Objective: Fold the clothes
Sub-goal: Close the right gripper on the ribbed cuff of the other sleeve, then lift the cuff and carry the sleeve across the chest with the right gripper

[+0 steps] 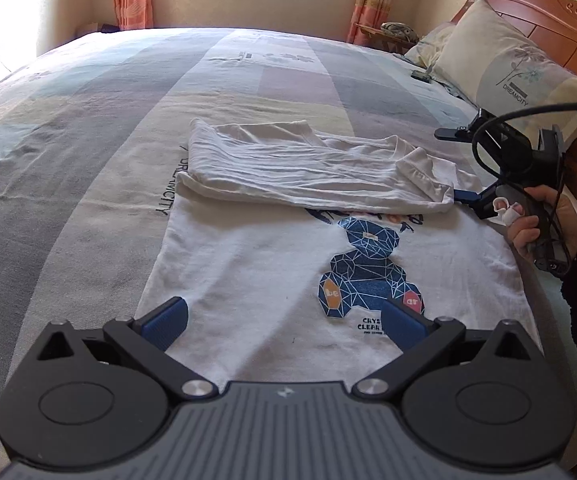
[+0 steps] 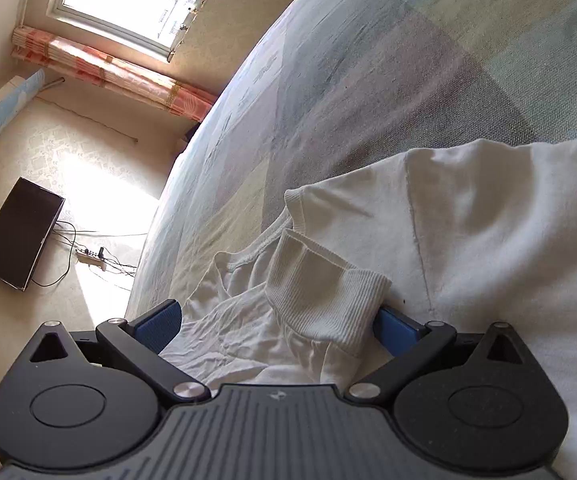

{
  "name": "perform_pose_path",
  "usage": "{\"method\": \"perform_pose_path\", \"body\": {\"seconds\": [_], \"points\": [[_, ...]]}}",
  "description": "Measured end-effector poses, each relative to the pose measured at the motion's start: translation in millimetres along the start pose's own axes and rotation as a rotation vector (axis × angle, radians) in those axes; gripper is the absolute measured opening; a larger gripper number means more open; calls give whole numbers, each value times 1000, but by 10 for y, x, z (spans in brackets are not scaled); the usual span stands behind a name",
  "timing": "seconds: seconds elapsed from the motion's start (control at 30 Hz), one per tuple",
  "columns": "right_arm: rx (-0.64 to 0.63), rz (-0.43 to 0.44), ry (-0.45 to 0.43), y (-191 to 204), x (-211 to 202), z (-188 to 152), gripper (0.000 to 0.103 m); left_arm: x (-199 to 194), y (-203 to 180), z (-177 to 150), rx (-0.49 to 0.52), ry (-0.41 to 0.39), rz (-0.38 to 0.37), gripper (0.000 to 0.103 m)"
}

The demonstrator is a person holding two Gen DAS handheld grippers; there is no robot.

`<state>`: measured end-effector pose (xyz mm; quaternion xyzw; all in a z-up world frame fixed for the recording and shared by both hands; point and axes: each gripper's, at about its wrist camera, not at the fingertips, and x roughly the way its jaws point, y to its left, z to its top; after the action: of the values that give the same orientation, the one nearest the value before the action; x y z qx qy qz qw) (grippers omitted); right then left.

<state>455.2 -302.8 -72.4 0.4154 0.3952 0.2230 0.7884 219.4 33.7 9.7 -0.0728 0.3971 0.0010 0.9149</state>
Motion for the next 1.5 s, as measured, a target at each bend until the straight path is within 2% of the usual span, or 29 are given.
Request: {"method": "perform_pose_path", "body": {"seconds": [0.13, 0.23, 0.3, 0.33, 0.4, 0.47, 0.57, 0.63, 0.87, 1.03, 1.17, 1.5], "points": [[-26, 9, -28, -15, 6, -54, 100, 18, 34, -58, -49, 4, 5, 102], [-102, -25, -58, -60, -47, -149, 81, 43, 55, -108, -81, 15, 9, 102], [-93, -29, -82, -153, -94, -168, 57, 61, 63, -138, -96, 24, 10, 102], [-76, -34, -92, -225, -117, -159, 49, 71, 63, -150, -99, 29, 9, 102], [-29, -43, -98, -377, -132, -128, 6, 85, 58, -163, -98, 37, 7, 102], [10, -23, -96, -495, -140, -104, 4, 93, 45, -161, -89, 42, 5, 102], [-10, -65, -90, -428, -127, -119, 5, 72, 43, -126, -76, 32, 0, 102], [22, -78, -99, -377, -163, -153, 8, 63, 55, -96, -71, 24, -1, 102], [10, -84, -220, -198, -659, -355, 8, 136, 131, -42, -69, 28, -26, 102], [-40, -193, -238, -192, -837, -536, 8, 225, 158, 14, -48, 32, -73, 102], [-21, -244, -243, -250, -853, -641, 8, 269, 200, 56, -25, 33, -104, 102], [-36, -406, -282, -38, -750, -747, 9, 329, 642, 165, -44, 15, -136, 102]]}}
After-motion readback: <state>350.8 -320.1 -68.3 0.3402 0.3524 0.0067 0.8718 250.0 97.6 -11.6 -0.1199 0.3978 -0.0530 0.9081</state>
